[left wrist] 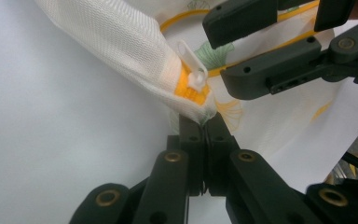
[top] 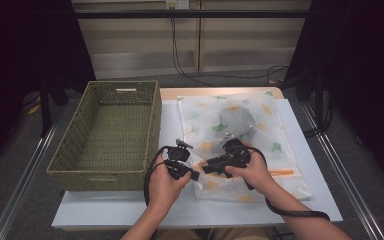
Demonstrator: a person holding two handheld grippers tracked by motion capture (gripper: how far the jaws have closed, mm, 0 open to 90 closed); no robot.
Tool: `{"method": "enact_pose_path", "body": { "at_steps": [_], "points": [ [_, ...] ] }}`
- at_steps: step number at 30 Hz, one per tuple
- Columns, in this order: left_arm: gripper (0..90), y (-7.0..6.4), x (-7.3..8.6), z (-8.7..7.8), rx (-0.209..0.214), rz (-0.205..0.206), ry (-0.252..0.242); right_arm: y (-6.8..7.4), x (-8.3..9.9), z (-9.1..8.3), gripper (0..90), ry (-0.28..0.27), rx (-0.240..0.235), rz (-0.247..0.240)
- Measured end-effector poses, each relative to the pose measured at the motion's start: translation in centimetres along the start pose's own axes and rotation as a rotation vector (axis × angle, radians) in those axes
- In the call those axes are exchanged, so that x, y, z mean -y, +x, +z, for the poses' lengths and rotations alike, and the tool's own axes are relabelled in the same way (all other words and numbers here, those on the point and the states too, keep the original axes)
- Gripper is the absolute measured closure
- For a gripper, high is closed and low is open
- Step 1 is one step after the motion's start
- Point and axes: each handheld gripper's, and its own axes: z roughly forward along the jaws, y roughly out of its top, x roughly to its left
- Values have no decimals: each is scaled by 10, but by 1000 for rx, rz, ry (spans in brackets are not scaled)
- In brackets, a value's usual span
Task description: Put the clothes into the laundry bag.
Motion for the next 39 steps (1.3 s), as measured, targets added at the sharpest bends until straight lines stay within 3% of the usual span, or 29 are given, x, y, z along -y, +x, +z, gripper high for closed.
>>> {"method": "enact_pose_path", "body": {
  "at_steps": [10, 23, 28, 31, 33, 35, 39],
  "points": [
    [882, -1, -1, 1, -4, 24, 8, 2, -16, 1, 549, -16, -10, 53],
    [881, -4, -1, 4, -12, 42, 5, 5, -26, 12, 552, -11, -10, 62],
    [881, -4, 0, 4, -14, 44, 1, 2, -26, 14, 634, -5, -16, 87],
    [880, -4, 0, 5, -13, 48, -1, 1, -27, 14, 725, 9, -52, 120],
    [880, -4, 0, 4, -14, 45, 0, 1, -27, 14, 774, 11, -61, 117],
    [879, -4, 0, 4, -9, 40, 0, 1, -26, 14, 785, 6, -68, 127],
    [879, -2, 1, 3, -7, 45, 2, -1, -24, 9, 706, -9, -69, 115]
  ]
}}
